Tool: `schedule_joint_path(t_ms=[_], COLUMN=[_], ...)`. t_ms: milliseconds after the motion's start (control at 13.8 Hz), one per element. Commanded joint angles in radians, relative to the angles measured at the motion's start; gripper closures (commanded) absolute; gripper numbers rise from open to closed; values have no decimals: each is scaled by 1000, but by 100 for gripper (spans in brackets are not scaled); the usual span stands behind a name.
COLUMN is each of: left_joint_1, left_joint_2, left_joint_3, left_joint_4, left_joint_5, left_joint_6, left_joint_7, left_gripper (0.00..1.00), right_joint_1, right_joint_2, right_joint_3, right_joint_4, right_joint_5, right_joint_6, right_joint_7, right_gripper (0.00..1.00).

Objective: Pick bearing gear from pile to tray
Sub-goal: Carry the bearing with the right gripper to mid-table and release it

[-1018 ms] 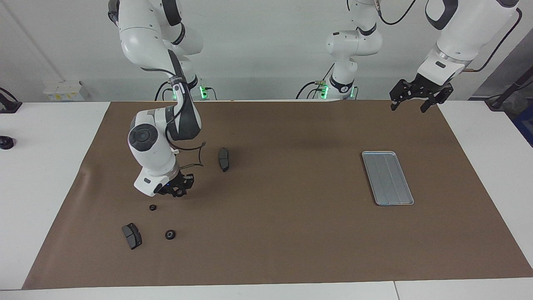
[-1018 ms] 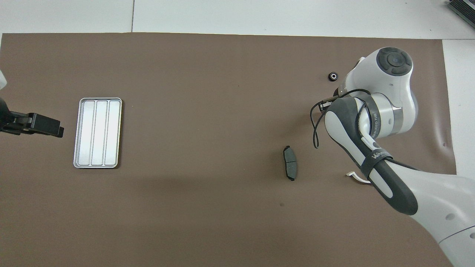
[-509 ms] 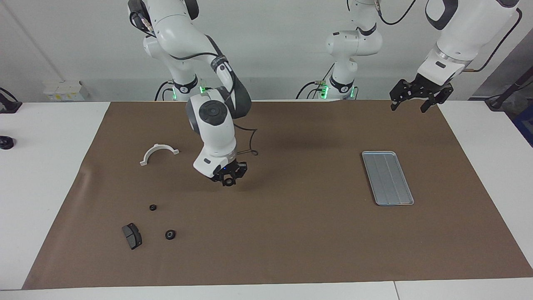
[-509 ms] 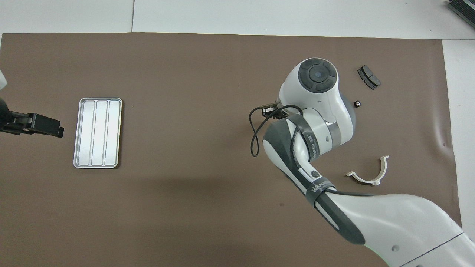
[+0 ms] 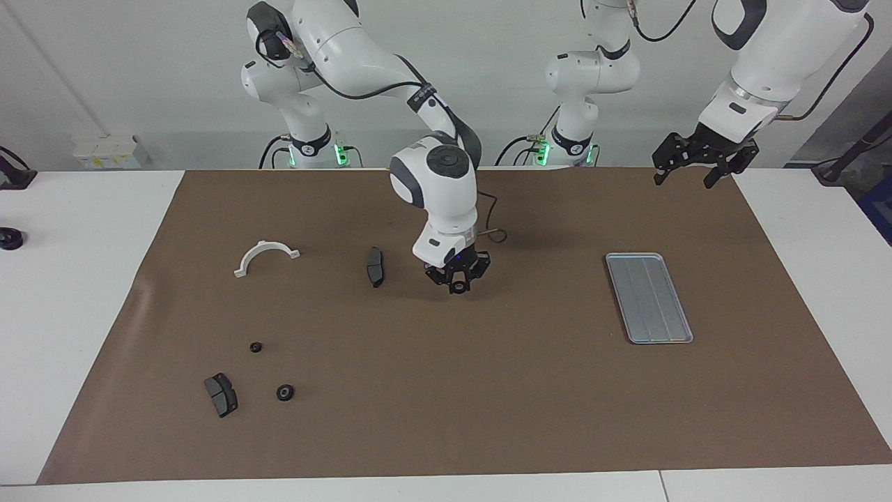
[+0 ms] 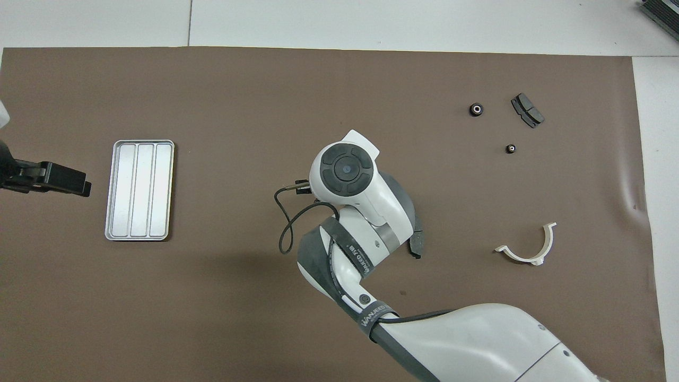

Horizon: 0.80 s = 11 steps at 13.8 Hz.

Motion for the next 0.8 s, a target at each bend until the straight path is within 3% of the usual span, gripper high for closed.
schedule_joint_path(t_ms=[0, 145, 364, 436, 509, 582, 727], left_joint_1=[10, 10, 11, 10, 11, 11, 11], left_joint_2=[-17, -17, -17, -17, -17, -17, -17], left_joint_3=[-7, -7, -7, -7, -7, -7, -7], left_joint_4=[-20, -20, -20, -20, -20, -20, -20], left_joint_5=[13, 13, 13, 13, 13, 13, 13], left_joint_6=[11, 11, 11, 11, 11, 11, 11], left_joint_7=[4, 4, 4, 4, 4, 4, 4], left_gripper=[0, 0, 0, 0, 0, 0, 0], right_joint_1=[45, 72, 95, 95, 95, 95, 93], right_joint_2=[84, 114, 114, 113, 111, 110, 110], right_joint_3=[-2, -2, -2, -2, -2, -2, -2], right_joint_4=[100, 167, 167, 167, 169, 167, 167], right_joint_5=[1, 1, 0, -5, -5, -8, -10], right_joint_6=[49, 48, 49, 51, 49, 45, 37], right_joint_7=[55, 102, 107, 107, 107, 107, 106], right_gripper=[100, 100, 100, 76, 47, 36, 26])
